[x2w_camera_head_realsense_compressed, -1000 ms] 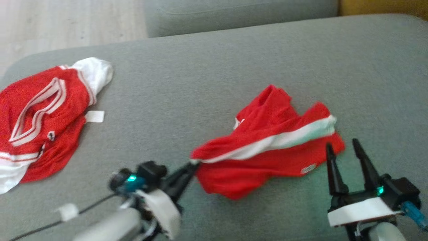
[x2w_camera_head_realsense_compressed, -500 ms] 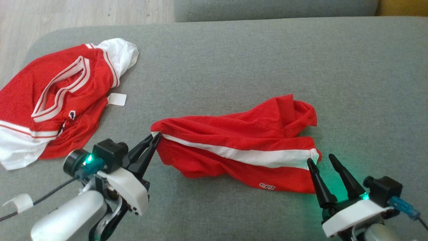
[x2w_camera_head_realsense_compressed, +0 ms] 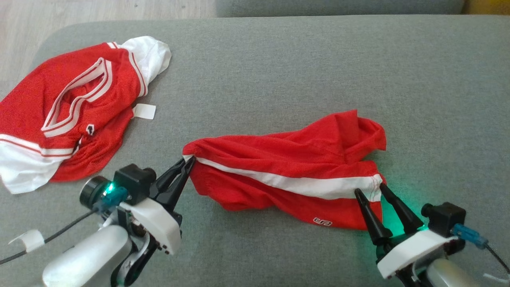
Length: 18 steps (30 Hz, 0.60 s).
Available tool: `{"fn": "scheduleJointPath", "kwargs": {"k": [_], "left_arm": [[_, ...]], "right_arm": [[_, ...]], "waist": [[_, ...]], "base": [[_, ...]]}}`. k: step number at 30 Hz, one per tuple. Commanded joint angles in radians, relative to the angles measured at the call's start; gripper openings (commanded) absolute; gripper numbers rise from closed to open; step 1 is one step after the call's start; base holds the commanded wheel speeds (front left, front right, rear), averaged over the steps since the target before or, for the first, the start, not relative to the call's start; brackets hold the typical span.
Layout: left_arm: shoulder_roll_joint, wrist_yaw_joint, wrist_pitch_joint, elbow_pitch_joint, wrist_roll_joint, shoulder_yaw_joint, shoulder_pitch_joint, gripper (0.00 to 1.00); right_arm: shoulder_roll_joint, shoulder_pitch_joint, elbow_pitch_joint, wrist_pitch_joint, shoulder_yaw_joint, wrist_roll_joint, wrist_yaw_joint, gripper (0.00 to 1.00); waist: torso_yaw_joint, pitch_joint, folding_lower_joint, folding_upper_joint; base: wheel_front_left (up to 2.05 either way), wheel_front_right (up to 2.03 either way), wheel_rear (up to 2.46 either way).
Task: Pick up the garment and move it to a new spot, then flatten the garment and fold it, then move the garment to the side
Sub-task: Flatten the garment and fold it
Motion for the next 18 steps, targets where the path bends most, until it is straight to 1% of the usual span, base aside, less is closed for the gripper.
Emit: {"fn": "scheduleJointPath", "kwargs": {"k": [1, 8, 14, 15, 16, 17, 18], "left_arm": [[0.025, 0.001, -0.011, -0.015, -0.007, 0.041, -0.062, 0.0], [0.024, -0.002, -0.016, -0.003, -0.006, 0.038, -0.065, 0.0], [0.02, -0.006, -0.018, 0.001, -0.007, 0.036, -0.07, 0.0], [0.019, -0.007, -0.018, 0.002, -0.007, 0.035, -0.071, 0.0], [0.018, -0.008, -0.018, 0.003, -0.007, 0.035, -0.072, 0.0], [0.018, -0.009, -0.019, 0.004, -0.007, 0.035, -0.073, 0.0], [0.017, -0.01, -0.02, 0.006, -0.007, 0.034, -0.073, 0.0]], "right_arm": [[-0.025, -0.023, -0.014, -0.006, 0.013, 0.008, 0.007, 1.0], [-0.023, -0.033, 0.014, -0.006, 0.007, -0.004, 0.007, 1.0], [-0.019, -0.043, 0.013, -0.006, 0.037, 0.029, 0.007, 0.99], [-0.019, -0.046, 0.013, -0.006, 0.038, 0.034, 0.007, 0.57], [-0.018, -0.049, 0.01, -0.006, 0.035, 0.036, 0.007, 0.09], [-0.018, -0.051, 0.01, -0.006, 0.035, 0.038, 0.007, 0.0], [-0.018, -0.053, 0.008, -0.006, 0.035, 0.037, 0.007, 0.0]], "waist": [[0.002, 0.0, -0.0001, 0.0], [0.01, 0.001, -0.0001, 0.0], [0.012, 0.005, -0.0001, 0.0], [0.011, 0.006, -0.0001, 0.0], [0.011, 0.007, -0.0001, 0.0], [0.011, 0.007, -0.0001, 0.0], [0.01, 0.006, -0.0001, 0.0]], "base": [[0.0, 0.0, 0.0], [0.0, 0.0, 0.0], [0.0, 0.0, 0.0], [0.0, 0.0, 0.0], [0.0, 0.0, 0.0], [0.0, 0.0, 0.0], [0.0, 0.0, 0.0]]}}
